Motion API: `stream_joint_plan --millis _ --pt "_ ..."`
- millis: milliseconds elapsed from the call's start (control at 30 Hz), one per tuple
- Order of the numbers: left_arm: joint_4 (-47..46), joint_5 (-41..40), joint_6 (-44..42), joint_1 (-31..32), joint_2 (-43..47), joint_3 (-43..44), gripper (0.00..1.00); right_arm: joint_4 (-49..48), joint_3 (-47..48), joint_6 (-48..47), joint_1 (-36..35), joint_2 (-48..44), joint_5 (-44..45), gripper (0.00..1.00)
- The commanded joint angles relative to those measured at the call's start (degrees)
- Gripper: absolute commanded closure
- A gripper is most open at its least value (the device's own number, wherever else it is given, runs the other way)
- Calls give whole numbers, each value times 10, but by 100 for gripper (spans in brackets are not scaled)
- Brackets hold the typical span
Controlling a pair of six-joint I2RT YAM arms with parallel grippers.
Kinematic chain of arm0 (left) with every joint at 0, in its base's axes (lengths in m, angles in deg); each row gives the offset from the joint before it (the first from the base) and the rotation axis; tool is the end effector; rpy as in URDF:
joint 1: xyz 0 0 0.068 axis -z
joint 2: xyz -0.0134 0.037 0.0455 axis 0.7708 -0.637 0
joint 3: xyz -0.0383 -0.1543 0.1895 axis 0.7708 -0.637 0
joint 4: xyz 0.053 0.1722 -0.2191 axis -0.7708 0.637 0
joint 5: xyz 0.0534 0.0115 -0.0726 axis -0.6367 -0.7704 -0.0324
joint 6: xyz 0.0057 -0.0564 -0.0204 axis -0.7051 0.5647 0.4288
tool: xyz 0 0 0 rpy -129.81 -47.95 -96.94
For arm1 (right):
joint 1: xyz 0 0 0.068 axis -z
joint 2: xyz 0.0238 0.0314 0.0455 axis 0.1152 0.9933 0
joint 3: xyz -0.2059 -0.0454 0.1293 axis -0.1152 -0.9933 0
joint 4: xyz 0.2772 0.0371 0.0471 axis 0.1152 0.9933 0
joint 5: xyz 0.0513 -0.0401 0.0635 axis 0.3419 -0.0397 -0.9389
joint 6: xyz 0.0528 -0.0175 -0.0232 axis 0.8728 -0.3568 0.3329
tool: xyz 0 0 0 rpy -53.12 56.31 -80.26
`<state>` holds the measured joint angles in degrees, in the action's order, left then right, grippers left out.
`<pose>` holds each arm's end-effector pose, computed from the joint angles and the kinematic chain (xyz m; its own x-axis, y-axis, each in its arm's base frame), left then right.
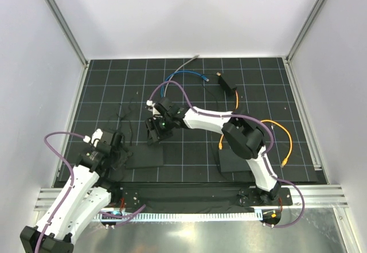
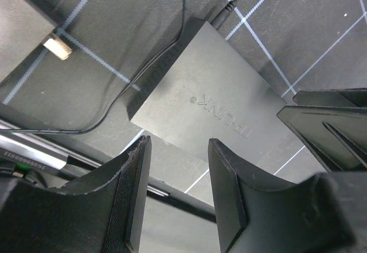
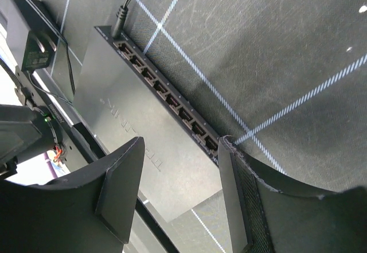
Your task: Pull the plug from the switch port
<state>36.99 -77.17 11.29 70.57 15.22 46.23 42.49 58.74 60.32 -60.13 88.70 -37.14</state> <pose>0.1499 -0.0445 0.1949 -0.5353 -0.7718 -0.3433 -0.6942 0.6335 -0.3417 0.2679 0.3909 0.1299 -0.8190 -0.4033 -0.4082 -0.5731 0.6110 0.5461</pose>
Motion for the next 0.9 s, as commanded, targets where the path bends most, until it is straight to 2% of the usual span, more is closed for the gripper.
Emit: stream_joint_plan --millis 0,133,267,467,700,867 --pt "-35 2 7 -1 -13 -4 52 -18 29 3 3 8 -21 39" --pt "-58 23 11 -1 -32 -24 55 -4 47 -10 3 28 -23 39" --pt "-70 28 27 -2 -47 -44 68 -4 72 -9 3 51 -44 40" --pt "-59 29 40 -2 -52 -48 78 -42 9 12 3 16 -36 43" --pt "-17 -13 28 -2 -21 -21 79 -102 -104 39 3 -33 -27 44" --pt "2 -32 16 -1 -17 0 78 -107 -91 43 3 -31 -33 43"
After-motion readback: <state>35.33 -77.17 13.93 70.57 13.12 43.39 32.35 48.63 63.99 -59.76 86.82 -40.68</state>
